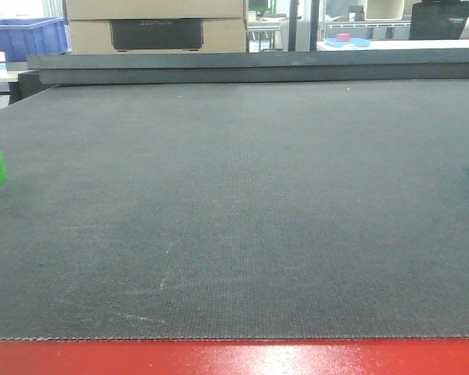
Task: Grab block from conveyor and place in blue bin
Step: 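Lower both grippers toward the green and blue blocks on the belt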
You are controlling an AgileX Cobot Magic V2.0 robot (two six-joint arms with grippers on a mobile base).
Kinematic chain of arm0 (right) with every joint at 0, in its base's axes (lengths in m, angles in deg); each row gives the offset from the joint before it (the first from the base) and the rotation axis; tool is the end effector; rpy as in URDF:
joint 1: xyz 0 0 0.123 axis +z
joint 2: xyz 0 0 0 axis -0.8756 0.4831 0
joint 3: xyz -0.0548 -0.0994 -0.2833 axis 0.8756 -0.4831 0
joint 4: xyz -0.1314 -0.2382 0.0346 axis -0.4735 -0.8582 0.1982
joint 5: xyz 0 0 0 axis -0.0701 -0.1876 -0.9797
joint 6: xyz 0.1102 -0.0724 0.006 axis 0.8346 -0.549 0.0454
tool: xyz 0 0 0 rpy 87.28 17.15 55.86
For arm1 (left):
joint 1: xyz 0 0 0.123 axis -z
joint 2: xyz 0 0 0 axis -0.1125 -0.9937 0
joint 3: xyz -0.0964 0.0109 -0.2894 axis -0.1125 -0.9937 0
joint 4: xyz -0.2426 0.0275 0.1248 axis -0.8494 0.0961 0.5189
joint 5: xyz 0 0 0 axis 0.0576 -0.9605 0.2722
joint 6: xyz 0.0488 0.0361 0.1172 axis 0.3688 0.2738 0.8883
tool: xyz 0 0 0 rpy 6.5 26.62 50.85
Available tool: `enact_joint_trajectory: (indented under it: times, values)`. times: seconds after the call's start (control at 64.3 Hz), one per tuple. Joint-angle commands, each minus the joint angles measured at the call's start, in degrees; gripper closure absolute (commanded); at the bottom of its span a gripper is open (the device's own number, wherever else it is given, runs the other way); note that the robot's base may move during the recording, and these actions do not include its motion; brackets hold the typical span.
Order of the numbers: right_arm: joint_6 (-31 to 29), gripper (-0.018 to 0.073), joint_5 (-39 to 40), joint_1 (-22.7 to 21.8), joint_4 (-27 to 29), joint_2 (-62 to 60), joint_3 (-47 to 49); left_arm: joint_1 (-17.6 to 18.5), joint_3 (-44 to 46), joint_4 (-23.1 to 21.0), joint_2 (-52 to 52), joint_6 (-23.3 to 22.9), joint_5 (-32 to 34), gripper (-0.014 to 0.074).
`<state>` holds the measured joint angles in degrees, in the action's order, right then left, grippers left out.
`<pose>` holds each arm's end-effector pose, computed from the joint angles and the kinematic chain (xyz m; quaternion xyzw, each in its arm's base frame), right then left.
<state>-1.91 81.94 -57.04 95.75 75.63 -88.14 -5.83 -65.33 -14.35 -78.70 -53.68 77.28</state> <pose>0.0999 0.0080 0.2092 -0.0298 0.6963 0.0254 0.7167 0.1000 -0.0007 0.2083 0.0002 0.6946 -0.0054 0.7194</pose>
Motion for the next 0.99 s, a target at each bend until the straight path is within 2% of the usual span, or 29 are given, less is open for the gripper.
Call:
enact_joint_trajectory:
  times: [0.0, 0.575, 0.762, 0.87, 0.979]
  values:
    - [-0.07, 0.0715, 1.13, 0.05, -0.25, -0.19, 0.00, 0.10, 0.33, 0.09, -0.04, -0.18, 1.13, 0.0707]
    - [-0.18, 0.0715, 2.88, 0.03, -0.25, -0.19, 0.00, 0.11, 0.33, -0.14, -0.04, -0.18, 5.85, 0.0707]
    - [-0.06, 0.0715, 11.27, 0.03, 0.81, -0.19, 0.00, 0.11, 0.33, -2.04, -0.04, -0.18, 14.32, 0.0707]
    - [-0.06, 0.0715, 7.42, 0.03, 1.19, -0.19, 7.22, 0.11, 8.15, -2.04, -0.04, -0.18, 11.85, 0.0707]
    - [-0.06, 0.0715, -2.17, 0.03, 1.19, 0.32, 18.14, 0.11, 19.58, -2.04, -1.32, -0.18, 5.30, 0.0707]
